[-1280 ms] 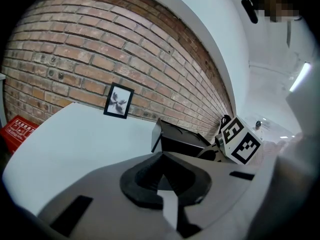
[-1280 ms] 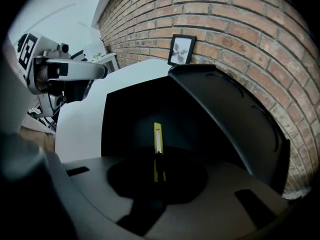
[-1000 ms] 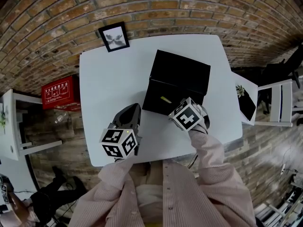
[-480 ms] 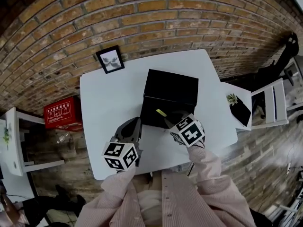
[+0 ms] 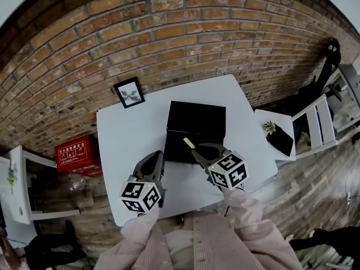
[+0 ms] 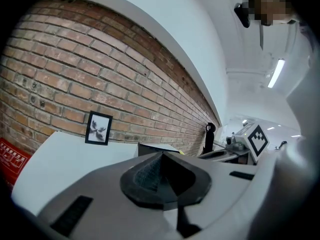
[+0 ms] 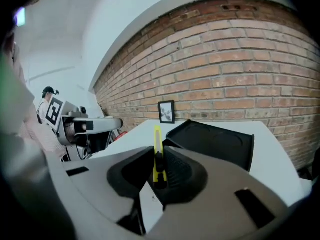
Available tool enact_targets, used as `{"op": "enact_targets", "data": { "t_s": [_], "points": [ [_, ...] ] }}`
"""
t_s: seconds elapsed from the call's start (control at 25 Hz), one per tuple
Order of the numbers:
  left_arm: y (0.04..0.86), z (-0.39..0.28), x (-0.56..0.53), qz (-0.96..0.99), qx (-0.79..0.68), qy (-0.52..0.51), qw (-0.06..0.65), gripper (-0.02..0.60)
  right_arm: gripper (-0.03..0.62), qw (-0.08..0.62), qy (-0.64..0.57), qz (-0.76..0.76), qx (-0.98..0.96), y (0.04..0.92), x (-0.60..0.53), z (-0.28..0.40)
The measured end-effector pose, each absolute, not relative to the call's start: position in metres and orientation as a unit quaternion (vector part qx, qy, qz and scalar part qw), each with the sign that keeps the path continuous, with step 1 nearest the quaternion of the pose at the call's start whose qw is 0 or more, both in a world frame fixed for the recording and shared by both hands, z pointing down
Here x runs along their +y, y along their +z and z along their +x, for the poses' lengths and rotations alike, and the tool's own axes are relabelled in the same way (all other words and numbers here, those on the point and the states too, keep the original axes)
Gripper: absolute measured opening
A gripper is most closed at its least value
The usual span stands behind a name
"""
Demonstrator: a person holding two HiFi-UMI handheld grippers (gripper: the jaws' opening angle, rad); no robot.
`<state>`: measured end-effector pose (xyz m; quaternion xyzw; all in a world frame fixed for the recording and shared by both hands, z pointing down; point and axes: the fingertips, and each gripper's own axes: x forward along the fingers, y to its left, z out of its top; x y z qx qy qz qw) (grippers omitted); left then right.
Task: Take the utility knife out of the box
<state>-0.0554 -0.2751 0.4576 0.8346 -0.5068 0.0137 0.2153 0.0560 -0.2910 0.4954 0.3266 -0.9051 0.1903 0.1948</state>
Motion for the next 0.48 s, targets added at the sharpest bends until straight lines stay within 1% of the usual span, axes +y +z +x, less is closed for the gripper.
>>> {"op": "enact_targets", "data": {
  "t_s": [0.48],
  "points": [
    [0.412,-0.064,-0.272,0.850,-0.504,0.002,0.150,-0.008,0.064,0.048,0.153,0.370,-0.915,0.434,-0.282,0.065]
  ]
}}
